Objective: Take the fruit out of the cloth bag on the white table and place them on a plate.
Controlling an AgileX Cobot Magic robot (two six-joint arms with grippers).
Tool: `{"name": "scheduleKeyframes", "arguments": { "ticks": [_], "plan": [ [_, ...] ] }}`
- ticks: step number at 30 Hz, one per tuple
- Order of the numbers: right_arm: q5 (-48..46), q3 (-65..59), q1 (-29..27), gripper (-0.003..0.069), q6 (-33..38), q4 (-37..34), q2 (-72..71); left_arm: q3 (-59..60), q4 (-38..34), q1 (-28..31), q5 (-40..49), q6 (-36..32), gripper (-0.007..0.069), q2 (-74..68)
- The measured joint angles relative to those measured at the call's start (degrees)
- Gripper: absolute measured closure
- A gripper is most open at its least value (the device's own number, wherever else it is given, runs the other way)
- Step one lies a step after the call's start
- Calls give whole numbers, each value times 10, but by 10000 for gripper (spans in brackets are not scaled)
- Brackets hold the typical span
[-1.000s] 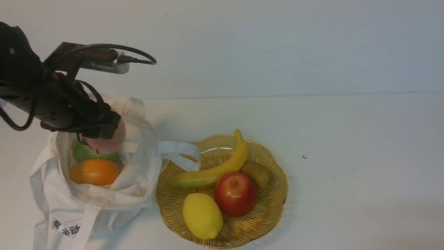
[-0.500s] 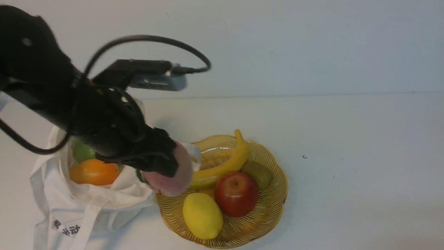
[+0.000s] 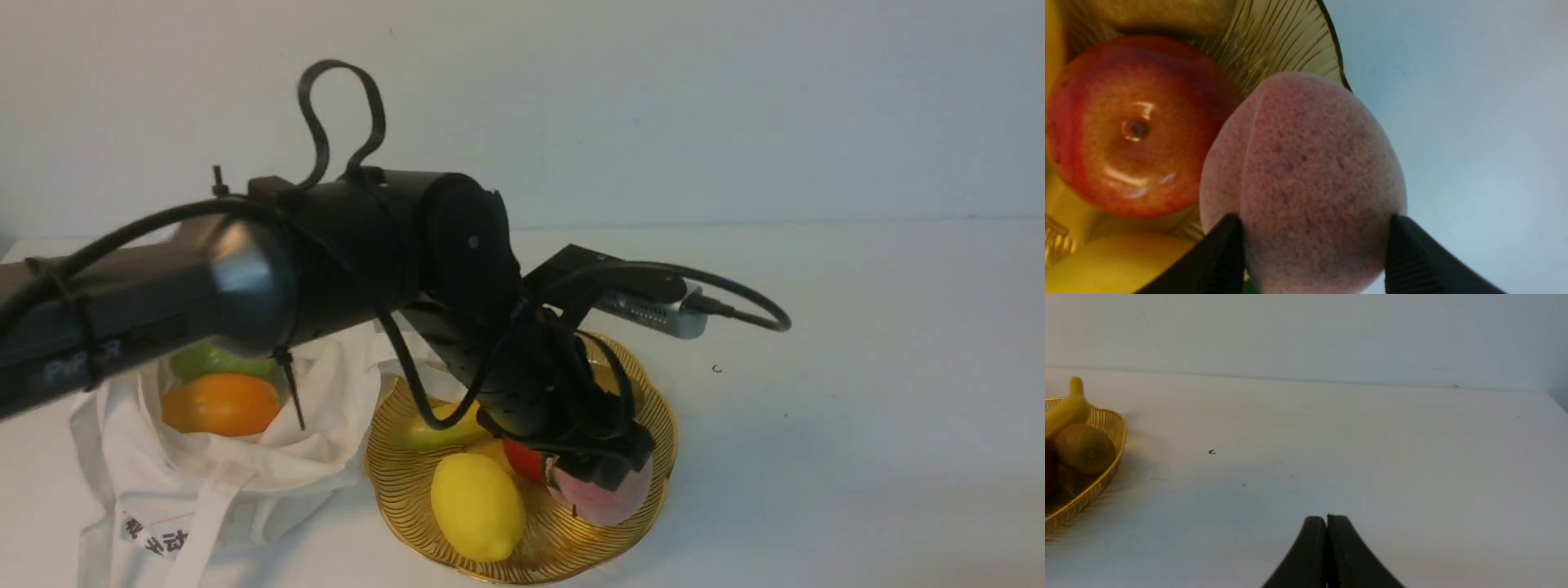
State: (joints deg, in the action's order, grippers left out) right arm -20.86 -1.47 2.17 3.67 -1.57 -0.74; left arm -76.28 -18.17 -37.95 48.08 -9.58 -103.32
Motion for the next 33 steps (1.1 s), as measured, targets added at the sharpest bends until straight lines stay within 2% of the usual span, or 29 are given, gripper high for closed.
{"name": "scheduleKeyframes", "arguments": {
  "ticks": [5,8,10,12,15,21,24,28,29,30,32,33],
  "plan": [
    [0,0,0,674,0,0,0,-4,1,0,-5,0,230,-17],
    [0,0,0,674,0,0,0,-7,1,0,-5,1,198,-18],
    [0,0,0,674,0,0,0,-15,1,0,-6,1,147,-19],
    [0,0,0,674,0,0,0,-28,1,0,-6,1,45,-19],
    [0,0,0,674,0,0,0,-46,1,0,-1,1,-38,-19],
    [0,0,0,674,0,0,0,-108,38,0,57,25,-50,-16],
    [0,0,0,674,0,0,0,-148,96,0,100,57,32,-3],
    [0,0,0,674,0,0,0,-203,215,0,186,96,290,39],
    [0,0,0,674,0,0,0,-212,249,0,206,100,404,58],
    [0,0,0,674,0,0,0,-215,270,0,214,104,468,76],
    [0,0,0,674,0,0,0,-210,302,0,221,120,568,109],
    [0,0,0,674,0,0,0,-198,310,0,223,127,591,129]
  ]
}}
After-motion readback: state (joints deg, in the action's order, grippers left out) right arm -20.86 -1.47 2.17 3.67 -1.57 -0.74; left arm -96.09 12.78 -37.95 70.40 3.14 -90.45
